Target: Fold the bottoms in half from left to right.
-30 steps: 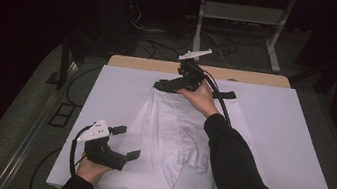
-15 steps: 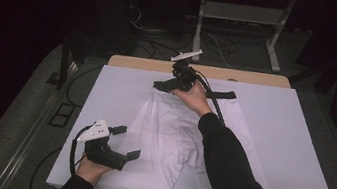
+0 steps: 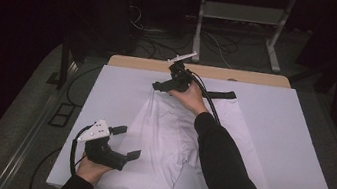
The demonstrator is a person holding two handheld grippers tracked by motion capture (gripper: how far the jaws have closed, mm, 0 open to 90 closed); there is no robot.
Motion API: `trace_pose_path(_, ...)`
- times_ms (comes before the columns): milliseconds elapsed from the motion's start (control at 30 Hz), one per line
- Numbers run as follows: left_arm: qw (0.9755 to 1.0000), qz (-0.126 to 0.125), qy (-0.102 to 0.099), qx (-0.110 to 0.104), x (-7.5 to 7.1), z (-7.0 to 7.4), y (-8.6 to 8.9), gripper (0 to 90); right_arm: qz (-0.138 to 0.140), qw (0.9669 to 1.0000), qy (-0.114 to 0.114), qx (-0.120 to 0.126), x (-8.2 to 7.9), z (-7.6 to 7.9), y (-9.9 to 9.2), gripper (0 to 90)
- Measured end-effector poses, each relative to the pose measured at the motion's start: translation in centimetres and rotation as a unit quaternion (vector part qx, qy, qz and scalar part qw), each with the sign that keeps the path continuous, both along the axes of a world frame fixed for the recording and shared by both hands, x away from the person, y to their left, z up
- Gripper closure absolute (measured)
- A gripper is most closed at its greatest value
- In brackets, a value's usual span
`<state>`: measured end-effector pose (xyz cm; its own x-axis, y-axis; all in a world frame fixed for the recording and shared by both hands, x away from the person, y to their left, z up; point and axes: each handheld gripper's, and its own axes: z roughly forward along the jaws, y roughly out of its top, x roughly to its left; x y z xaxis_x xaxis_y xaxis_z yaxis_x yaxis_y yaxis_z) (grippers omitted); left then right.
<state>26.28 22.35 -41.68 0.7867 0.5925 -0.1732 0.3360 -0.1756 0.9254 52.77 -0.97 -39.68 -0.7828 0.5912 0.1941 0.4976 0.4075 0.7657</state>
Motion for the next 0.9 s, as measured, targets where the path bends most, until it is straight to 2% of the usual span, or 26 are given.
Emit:
trace_pose_path(100, 1.0, 0.0, 0.0, 0.0, 0.0, 0.0, 0.0, 0.0, -0.004, 1.0, 0.008, -0.002, 0.4, -0.4, 0.1, 0.0)
trace_pose_path(167, 1.0, 0.0, 0.0, 0.0, 0.0, 0.0, 0.0, 0.0, -0.004, 0.9998, 0.012, -0.017, 0.6, -0.9, 0.3, 0.0)
trace_pose_path(467, 1.0, -0.001, 0.001, 0.001, 0.1, 0.0, 0.0, 0.0, -0.009, 0.9991, 0.024, -0.034, 1.6, -1.9, 0.7, 0.0)
trace_pose_path(600, 1.0, -0.003, 0.002, 0.001, 0.1, 0.0, -0.1, 0.0, -0.018, 0.9988, 0.032, -0.033, 2.1, -2.2, 0.5, 0.0)
trace_pose_path(667, 1.0, -0.003, 0.001, 0.001, 0.1, 0.0, -0.1, 0.0, -0.02, 0.9986, 0.042, -0.025, 2.4, -2.6, 0.3, 3.4)
trace_pose_path(900, 1.0, -0.002, 0.001, 0.0, 0.0, 0.0, -0.1, 0.0, -0.026, 0.9982, 0.047, -0.026, 2.7, -3.1, 0.7, 4.3)
